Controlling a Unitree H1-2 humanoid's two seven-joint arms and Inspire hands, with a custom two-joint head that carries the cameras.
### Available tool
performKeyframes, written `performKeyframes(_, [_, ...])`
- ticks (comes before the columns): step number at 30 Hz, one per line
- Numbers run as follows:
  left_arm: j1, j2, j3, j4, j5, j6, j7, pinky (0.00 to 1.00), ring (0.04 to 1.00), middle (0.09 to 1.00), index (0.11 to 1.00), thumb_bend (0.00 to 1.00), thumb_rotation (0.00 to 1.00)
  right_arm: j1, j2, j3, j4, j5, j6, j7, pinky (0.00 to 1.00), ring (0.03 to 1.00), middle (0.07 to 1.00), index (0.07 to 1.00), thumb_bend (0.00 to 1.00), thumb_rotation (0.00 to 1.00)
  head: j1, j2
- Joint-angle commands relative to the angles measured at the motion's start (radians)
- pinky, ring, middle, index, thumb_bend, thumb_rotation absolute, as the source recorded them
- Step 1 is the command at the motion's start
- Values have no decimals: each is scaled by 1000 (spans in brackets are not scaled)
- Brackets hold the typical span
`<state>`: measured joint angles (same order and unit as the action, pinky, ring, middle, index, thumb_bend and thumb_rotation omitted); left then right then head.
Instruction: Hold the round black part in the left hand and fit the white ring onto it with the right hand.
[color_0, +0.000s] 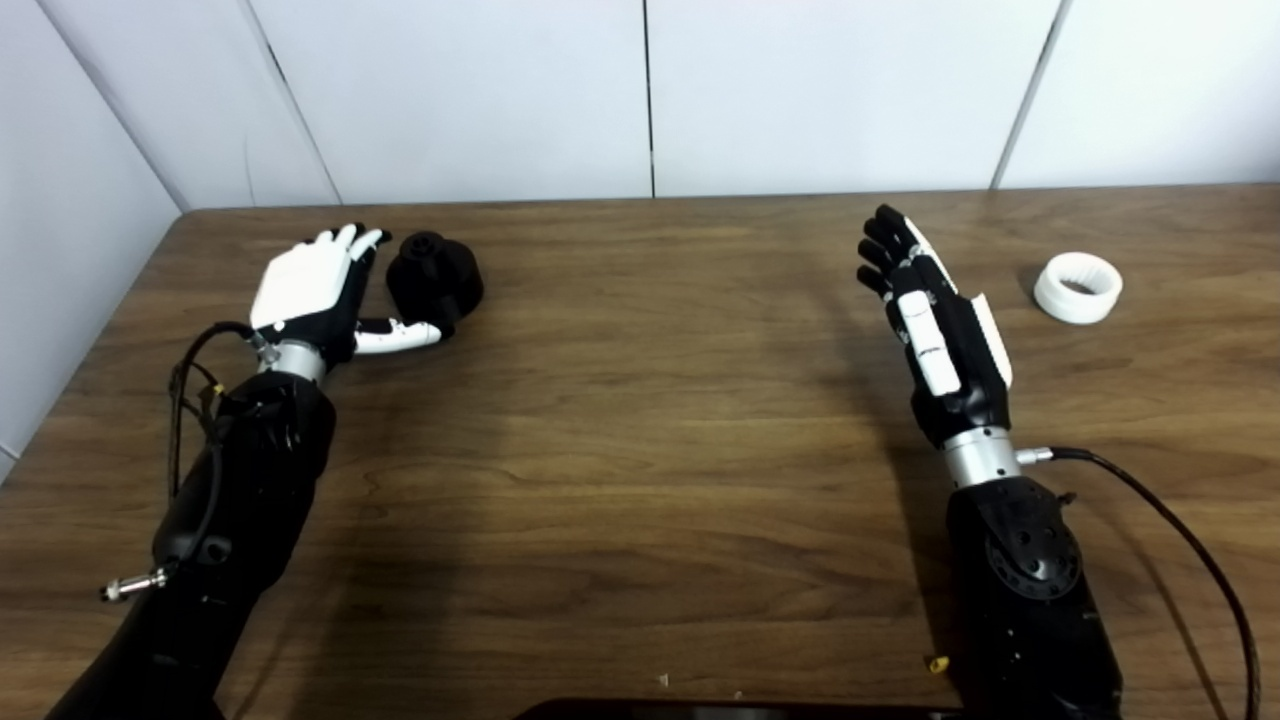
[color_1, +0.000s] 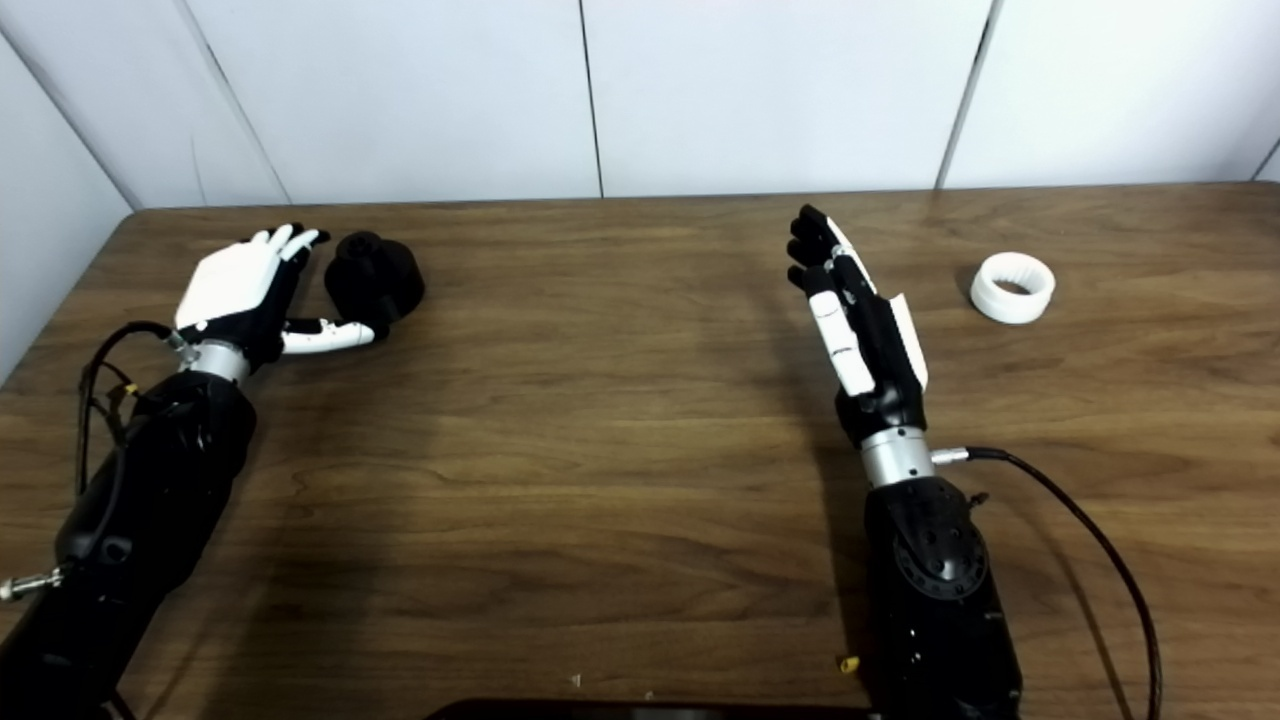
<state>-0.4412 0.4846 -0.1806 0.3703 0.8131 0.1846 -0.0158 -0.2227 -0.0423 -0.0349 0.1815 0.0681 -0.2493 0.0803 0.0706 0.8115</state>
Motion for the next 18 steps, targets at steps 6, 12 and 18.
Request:
performKeyframes(6, [-74,16,-14,49,-12,-17,46,1000,1000,1000,923,1000,630,109,-3,-13,43,31,-6,7,901,920,913,911,574,816,-3,0])
performKeyframes(12, [-69,20,-43,65,15,-6,79,1000,1000,1000,913,1000,651,112,-6,-14,37,30,-3,7,914,927,916,914,591,821,-2,2])
performKeyframes(18, [-74,-1,-31,108,-9,8,128,1000,1000,1000,908,1000,611,116,-10,-15,32,37,-2,10,908,925,918,909,581,816,-1,4])
